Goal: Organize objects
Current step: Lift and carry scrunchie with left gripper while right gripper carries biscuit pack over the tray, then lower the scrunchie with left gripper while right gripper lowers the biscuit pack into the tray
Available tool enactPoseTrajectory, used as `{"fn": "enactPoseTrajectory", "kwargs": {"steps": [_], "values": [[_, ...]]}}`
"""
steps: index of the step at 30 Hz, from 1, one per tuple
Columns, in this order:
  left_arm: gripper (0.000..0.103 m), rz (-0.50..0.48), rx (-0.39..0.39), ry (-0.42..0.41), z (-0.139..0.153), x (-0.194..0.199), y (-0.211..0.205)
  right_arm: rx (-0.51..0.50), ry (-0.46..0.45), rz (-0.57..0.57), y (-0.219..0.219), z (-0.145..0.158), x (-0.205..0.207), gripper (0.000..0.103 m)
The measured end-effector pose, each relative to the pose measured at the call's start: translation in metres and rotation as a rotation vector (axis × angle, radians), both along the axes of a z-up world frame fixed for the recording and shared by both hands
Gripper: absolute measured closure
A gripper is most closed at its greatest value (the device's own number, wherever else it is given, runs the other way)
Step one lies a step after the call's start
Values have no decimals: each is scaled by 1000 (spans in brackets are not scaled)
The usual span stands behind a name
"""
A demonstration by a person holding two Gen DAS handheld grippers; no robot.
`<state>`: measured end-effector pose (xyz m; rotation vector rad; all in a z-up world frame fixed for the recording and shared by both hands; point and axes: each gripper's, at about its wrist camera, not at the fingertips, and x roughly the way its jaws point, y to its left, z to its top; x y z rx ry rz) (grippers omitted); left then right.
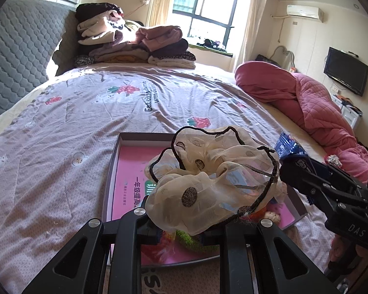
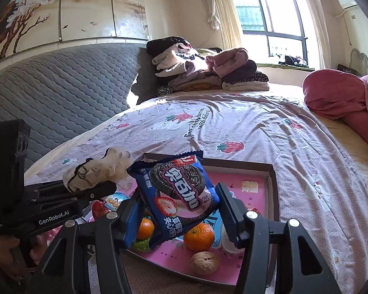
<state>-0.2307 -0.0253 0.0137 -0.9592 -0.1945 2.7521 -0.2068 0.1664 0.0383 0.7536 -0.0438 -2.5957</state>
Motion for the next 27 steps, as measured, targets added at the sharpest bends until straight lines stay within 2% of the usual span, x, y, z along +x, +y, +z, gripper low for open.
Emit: {"fn": "enactPoseTrajectory", "kwargs": {"steps": [16, 27], "values": [[81, 21, 16, -14, -10, -40, -7, 54, 9, -26, -18, -14, -26, 47], [81, 53, 9, -64, -29, -58, -15, 109, -32, -34, -32, -40, -42, 47]]}}
